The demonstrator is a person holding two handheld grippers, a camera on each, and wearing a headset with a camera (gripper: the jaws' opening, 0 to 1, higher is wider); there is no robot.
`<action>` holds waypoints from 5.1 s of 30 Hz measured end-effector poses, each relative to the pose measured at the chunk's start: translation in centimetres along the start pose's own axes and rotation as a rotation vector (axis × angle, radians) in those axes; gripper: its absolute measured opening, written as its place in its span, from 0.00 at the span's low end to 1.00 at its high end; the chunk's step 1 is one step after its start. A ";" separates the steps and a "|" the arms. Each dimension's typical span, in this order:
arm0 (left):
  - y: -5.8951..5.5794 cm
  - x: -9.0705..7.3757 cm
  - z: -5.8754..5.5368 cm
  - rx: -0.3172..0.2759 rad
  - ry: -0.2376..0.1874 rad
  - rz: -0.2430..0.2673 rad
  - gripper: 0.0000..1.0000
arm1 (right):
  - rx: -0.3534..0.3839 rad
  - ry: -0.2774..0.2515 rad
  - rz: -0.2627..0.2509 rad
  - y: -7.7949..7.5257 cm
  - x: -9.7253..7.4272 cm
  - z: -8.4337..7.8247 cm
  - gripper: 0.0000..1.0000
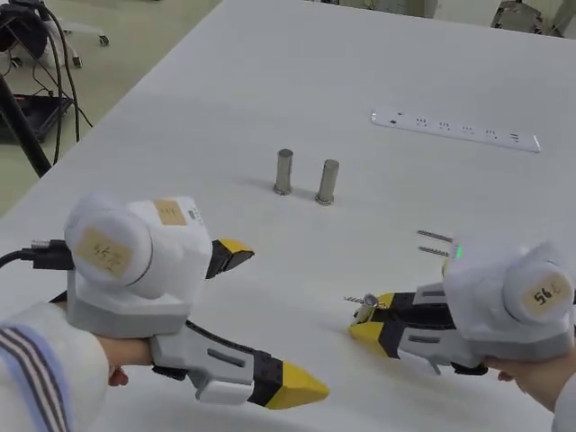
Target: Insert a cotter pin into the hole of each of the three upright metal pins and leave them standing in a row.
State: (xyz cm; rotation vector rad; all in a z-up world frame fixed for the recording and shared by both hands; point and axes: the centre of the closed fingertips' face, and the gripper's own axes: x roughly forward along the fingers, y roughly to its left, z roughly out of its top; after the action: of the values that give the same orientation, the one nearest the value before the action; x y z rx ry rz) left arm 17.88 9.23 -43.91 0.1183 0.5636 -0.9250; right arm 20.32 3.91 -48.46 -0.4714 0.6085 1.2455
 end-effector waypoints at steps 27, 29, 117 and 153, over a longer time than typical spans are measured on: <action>2.3 -1.4 0.6 -0.038 -0.038 0.077 0.99 | -0.065 -0.013 0.027 -2.5 5.3 5.3 0.04; 2.4 -1.4 0.5 -0.038 -0.034 0.080 0.99 | -0.061 -0.006 0.029 -2.4 5.4 5.2 0.04; 4.8 -2.5 3.5 -0.085 -0.047 0.158 0.90 | 0.535 -0.214 -0.361 -1.8 -15.0 -0.8 0.96; 11.5 0.7 8.4 -0.015 -0.076 0.226 0.72 | 0.626 -0.179 -0.417 -1.0 -16.4 -3.6 0.94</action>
State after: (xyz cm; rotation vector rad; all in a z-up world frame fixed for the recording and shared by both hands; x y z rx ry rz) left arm 30.67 12.90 -38.77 0.1305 0.4757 -0.7023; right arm 17.42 -10.56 -40.35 0.0432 0.6680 0.6418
